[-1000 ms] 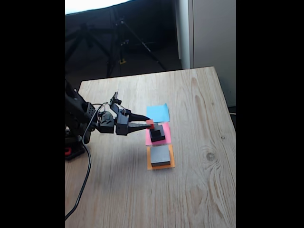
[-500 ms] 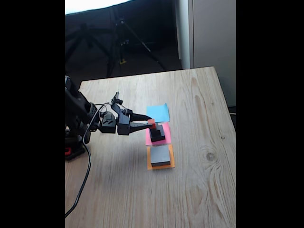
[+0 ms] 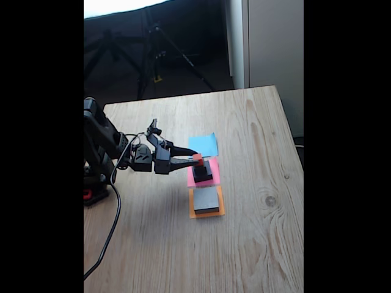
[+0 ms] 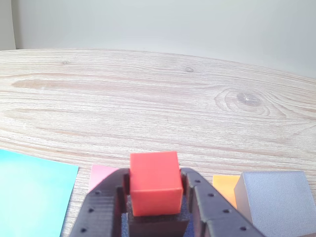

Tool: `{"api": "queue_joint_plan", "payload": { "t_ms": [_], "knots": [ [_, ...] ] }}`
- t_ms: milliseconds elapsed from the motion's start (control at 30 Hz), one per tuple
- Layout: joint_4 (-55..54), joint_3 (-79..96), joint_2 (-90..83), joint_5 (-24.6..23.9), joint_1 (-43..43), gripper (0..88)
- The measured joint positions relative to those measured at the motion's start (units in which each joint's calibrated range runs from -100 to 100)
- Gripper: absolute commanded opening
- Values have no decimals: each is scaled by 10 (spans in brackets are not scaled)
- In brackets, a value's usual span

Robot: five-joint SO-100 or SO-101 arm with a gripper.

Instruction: Tower of hanoi

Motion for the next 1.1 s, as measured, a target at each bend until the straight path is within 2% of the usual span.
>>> {"api": "queue_joint_plan", "payload": {
  "t_ms": [733, 833, 1100],
  "knots": [
    [-5, -1, 9, 0, 0, 146],
    [-5, -1, 9, 0, 0, 206],
    [-14, -1, 8, 0, 0, 211]
  ]
}}
